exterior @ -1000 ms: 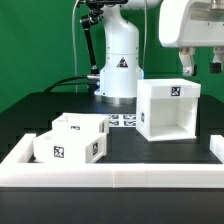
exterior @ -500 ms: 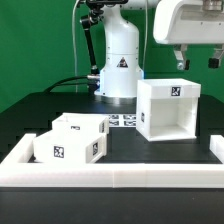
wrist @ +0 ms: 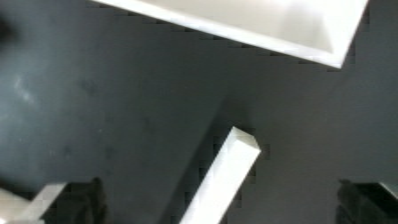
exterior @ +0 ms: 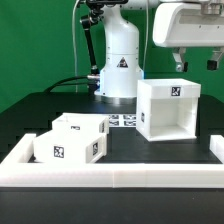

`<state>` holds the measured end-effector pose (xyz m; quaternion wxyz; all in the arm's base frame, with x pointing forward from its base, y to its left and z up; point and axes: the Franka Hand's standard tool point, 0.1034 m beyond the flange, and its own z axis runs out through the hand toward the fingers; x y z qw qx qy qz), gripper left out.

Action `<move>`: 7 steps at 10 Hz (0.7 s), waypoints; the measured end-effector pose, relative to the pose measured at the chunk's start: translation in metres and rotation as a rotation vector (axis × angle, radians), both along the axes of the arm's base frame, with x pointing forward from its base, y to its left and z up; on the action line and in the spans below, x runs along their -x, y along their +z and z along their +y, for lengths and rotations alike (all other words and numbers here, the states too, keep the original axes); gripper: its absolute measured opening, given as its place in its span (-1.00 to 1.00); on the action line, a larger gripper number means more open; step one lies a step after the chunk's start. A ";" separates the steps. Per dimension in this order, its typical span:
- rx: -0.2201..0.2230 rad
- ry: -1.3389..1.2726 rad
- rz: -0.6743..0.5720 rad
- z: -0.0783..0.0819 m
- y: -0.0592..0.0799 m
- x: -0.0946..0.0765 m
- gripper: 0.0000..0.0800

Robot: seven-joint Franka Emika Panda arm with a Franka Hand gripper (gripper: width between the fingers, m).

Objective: Assemble drawer

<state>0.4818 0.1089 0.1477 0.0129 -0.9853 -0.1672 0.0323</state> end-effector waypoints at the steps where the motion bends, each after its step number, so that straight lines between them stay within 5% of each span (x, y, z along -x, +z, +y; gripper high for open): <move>1: 0.006 -0.076 0.005 0.000 -0.003 0.010 0.62; 3: 0.001 -0.129 0.044 0.007 -0.015 0.047 0.62; 7: -0.006 -0.109 0.033 0.019 -0.029 0.075 0.62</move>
Offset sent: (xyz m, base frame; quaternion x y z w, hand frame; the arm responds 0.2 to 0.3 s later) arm -0.0570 0.0142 -0.0203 0.0378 0.0108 0.0457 0.9982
